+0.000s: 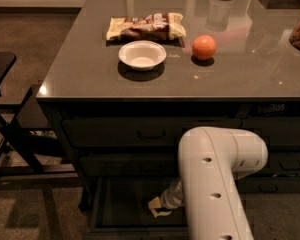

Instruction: Place sponge into bottom drawer

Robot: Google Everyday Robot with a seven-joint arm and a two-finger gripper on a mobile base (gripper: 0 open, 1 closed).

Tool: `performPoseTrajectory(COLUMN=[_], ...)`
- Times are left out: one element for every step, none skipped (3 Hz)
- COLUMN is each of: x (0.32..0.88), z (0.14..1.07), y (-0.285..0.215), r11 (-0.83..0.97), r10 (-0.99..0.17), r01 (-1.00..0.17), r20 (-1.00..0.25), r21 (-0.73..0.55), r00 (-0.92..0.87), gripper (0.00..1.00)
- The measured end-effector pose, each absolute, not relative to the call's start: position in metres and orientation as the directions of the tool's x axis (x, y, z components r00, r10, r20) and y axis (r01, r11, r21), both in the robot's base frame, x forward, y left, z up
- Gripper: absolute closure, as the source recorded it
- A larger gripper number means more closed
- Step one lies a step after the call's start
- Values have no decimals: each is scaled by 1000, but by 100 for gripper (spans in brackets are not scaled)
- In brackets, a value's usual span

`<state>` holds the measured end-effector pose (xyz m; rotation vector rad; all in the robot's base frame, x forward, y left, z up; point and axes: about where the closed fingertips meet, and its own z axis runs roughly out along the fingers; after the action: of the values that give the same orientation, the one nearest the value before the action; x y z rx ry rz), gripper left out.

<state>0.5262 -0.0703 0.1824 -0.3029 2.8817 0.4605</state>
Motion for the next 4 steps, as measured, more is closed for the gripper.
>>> performPoseTrajectory(x=[535,541,543,543], z=[156,141,141,141], y=[-62,-36,-36,-36], r11=[939,927,927,927], r10=[-135,-122,-121,-121], r01=[-195,-187,-187,-187], r20=[-218,-211,-214,-214], r21=[282,325,325,325], r00=[-967,-970,-969,-969], gripper=[100,100,81,57])
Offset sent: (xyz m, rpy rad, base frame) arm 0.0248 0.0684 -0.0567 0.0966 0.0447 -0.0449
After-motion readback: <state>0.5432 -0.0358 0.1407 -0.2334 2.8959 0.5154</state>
